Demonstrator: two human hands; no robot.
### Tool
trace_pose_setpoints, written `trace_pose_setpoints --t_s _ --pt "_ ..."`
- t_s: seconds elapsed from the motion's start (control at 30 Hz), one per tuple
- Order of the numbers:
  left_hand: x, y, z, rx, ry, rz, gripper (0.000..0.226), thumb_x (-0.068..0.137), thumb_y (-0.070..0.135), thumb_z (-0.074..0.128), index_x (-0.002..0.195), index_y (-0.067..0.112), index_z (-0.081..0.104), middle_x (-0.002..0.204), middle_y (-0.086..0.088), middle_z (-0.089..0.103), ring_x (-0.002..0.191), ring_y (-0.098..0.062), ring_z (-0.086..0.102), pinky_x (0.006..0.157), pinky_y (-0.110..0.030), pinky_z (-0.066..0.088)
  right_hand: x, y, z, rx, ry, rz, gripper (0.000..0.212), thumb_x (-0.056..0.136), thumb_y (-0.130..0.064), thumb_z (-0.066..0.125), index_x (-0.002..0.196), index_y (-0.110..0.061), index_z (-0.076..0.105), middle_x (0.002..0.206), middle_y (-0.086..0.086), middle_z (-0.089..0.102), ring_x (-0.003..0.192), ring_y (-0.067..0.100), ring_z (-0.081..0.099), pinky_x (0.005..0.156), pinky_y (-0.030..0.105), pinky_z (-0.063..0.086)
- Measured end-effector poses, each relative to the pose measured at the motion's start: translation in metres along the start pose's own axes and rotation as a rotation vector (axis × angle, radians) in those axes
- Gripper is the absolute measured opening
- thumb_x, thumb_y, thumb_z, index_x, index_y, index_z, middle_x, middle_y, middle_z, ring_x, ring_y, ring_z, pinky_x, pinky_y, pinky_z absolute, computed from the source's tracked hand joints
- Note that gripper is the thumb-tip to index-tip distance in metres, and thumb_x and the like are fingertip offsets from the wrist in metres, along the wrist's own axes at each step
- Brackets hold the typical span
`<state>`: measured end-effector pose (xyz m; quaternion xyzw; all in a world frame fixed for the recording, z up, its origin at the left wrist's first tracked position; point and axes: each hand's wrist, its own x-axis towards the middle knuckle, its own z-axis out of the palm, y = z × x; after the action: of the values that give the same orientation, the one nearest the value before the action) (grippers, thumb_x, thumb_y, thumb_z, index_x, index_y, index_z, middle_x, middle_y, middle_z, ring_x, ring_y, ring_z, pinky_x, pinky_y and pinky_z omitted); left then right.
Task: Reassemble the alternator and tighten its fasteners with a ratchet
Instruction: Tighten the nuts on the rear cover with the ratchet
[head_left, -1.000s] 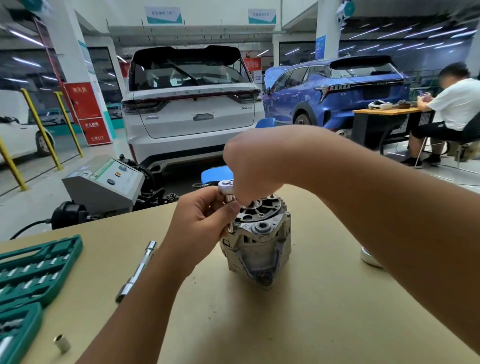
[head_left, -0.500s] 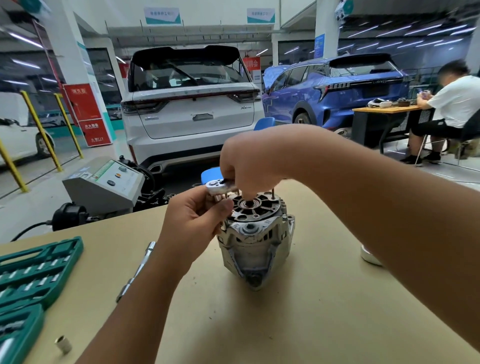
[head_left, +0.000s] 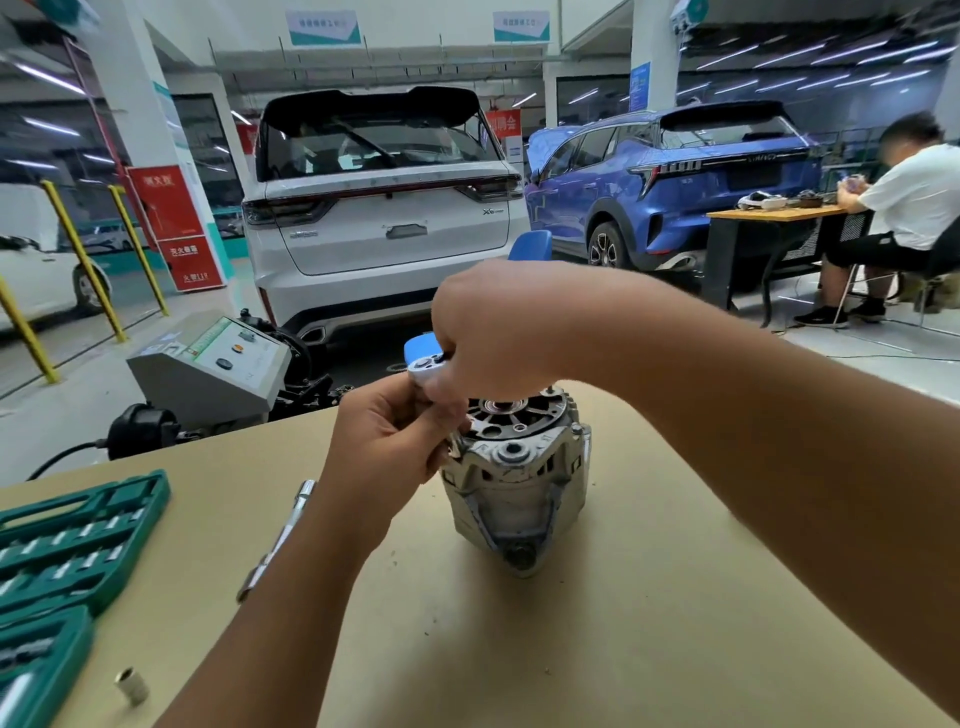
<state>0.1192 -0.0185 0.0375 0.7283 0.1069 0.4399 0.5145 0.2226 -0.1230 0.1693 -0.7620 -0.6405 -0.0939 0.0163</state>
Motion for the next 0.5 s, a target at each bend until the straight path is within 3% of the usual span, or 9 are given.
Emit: trace_pose_setpoints --t_s 0.13,0.23,0.33,0.43,0.5 --pt "-0.001 0.000 0.005 0.024 -0.017 0.022 0.011 0.094 0.015 0.069 0.093 0.007 0.076 0.076 -0.018 0.070 0.049 -0.017 0.048 0.045 -0.027 0.039 0.004 0.003 0.000 0.187 -0.163 0.041 0.036 0.105 -0.034 0.048 0.092 -0.006 0.066 0.062 0.004 0.063 0.029 0.009 0.049 0.031 0.014 0.033" --pt "0.000 0.002 0.007 0.040 -0.051 0.021 0.011 0.097 0.009 0.066 0.093 0.005 0.075 0.077 -0.023 0.069 0.049 -0.017 0.049 0.045 -0.027 0.039 0.003 0.004 0.001 0.108 -0.177 0.023 0.030 0.105 -0.032 0.047 0.099 -0.010 0.066 0.069 0.000 0.060 0.048 0.010 0.053 0.035 0.016 0.035" --pt "-0.002 0.005 0.005 0.018 -0.121 0.038 0.013 0.095 0.017 0.067 0.097 0.008 0.077 0.083 -0.022 0.072 0.052 -0.017 0.052 0.046 -0.026 0.043 -0.005 0.004 -0.006 -0.050 -0.139 -0.070 0.020 0.098 -0.028 0.060 0.107 -0.015 0.072 0.082 -0.003 0.069 0.064 0.011 0.062 0.046 0.018 0.037" --pt "-0.003 0.007 0.009 0.020 -0.131 0.015 0.010 0.098 0.009 0.064 0.096 0.008 0.074 0.084 -0.023 0.071 0.053 -0.015 0.053 0.048 -0.024 0.044 -0.011 0.007 -0.013 -0.116 -0.096 -0.092 0.030 0.093 -0.011 0.060 0.118 -0.024 0.072 0.092 -0.004 0.070 0.080 0.015 0.065 0.057 0.024 0.047" --pt "-0.003 0.007 0.013 0.040 -0.119 0.022 0.012 0.099 0.005 0.064 0.093 0.008 0.073 0.083 -0.028 0.068 0.051 -0.015 0.051 0.047 -0.024 0.043 -0.012 0.007 -0.009 -0.137 -0.065 -0.058 0.034 0.092 -0.005 0.055 0.117 -0.021 0.071 0.100 0.001 0.070 0.086 0.020 0.067 0.061 0.026 0.049"
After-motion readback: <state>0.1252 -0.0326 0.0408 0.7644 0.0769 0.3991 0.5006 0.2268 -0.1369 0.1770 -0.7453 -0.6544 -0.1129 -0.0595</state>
